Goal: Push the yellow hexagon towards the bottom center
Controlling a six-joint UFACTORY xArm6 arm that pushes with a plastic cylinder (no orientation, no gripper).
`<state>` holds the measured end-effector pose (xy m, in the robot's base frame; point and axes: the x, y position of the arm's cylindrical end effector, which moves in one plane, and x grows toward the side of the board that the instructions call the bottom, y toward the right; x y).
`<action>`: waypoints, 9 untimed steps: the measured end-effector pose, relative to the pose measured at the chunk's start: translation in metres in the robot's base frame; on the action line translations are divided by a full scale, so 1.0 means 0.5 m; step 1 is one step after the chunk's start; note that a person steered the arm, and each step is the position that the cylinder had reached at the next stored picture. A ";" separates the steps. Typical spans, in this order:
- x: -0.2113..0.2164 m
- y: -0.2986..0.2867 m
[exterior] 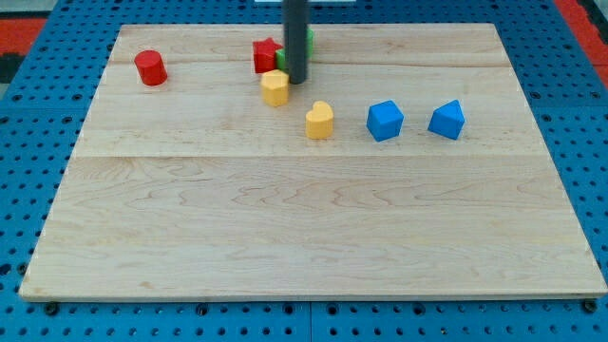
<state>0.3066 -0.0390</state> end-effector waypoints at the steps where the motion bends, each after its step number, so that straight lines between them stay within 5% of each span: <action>1: 0.044 -0.086; 2: 0.126 -0.114; 5: 0.076 -0.134; 9: 0.324 -0.132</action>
